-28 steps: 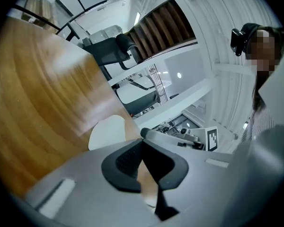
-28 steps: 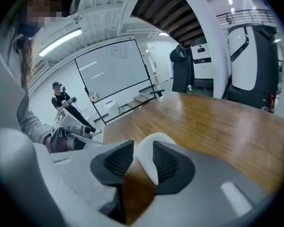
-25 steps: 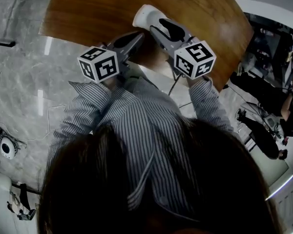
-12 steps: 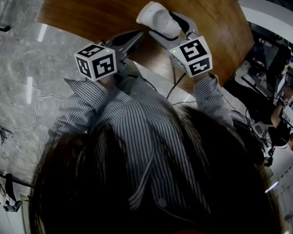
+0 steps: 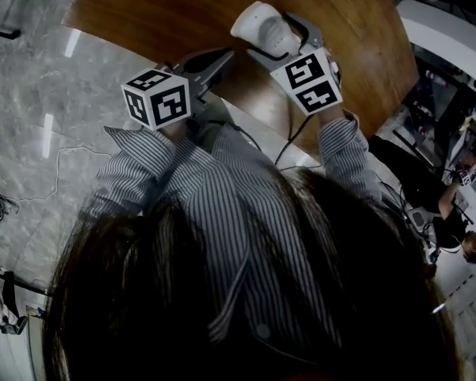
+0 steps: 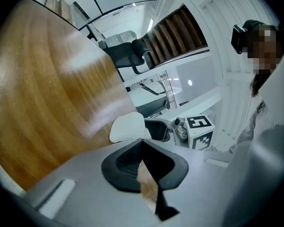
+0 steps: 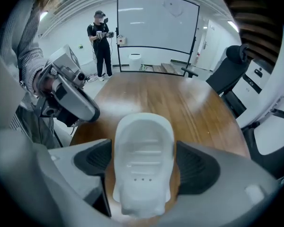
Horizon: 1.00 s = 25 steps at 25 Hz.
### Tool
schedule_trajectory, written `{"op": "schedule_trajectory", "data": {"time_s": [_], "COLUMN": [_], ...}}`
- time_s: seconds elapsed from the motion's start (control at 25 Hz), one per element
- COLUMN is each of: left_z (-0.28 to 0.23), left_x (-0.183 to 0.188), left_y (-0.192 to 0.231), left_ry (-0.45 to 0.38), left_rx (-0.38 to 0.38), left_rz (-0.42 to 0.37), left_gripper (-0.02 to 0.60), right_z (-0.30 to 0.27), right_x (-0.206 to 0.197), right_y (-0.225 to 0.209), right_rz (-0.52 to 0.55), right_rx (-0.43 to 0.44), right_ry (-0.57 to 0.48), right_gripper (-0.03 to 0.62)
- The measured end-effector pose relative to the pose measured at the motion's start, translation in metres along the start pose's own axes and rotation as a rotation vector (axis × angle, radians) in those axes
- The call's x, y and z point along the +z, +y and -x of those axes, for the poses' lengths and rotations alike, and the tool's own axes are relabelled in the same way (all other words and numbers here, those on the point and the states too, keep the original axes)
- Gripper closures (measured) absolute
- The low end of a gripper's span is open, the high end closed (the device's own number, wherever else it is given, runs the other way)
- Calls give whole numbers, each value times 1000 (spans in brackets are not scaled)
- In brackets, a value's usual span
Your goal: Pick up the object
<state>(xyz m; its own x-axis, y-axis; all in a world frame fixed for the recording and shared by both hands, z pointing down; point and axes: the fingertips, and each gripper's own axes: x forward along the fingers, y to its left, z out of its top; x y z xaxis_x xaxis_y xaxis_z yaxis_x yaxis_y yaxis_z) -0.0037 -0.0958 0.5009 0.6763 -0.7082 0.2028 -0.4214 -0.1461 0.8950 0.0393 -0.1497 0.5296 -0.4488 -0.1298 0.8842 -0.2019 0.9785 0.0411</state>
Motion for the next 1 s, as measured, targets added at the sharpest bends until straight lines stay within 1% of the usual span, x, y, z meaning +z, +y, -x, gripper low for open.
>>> {"op": "schedule_trajectory", "data": {"time_s": [0.24, 0.68, 0.76, 0.84, 0.92, 1.0], "left_z": [4, 6, 2, 0, 5, 12], "left_x": [4, 13, 16, 21, 25, 29], "left_y": [9, 9, 6, 3, -3, -8], "left_ry": [3, 17, 23, 28, 30, 31], "left_rx": [5, 11, 5, 0, -8, -16], "left_rz": [4, 0, -1, -12, -27, -44], "left_gripper": [580, 580, 580, 580, 580, 580], "right_z": [-17, -12, -14, -14, -9, -3], "right_x": [1, -1, -1, 1, 6, 12], "right_y": [1, -2, -5, -6, -2, 4], "right_rz": [-8, -7, -24, -63, -109, -133], "right_rx": [6, -9, -5, 2, 7, -2], "right_ry": [34, 88, 77, 66, 45, 24], "right_gripper": [176, 175, 177, 175, 175, 177]}}
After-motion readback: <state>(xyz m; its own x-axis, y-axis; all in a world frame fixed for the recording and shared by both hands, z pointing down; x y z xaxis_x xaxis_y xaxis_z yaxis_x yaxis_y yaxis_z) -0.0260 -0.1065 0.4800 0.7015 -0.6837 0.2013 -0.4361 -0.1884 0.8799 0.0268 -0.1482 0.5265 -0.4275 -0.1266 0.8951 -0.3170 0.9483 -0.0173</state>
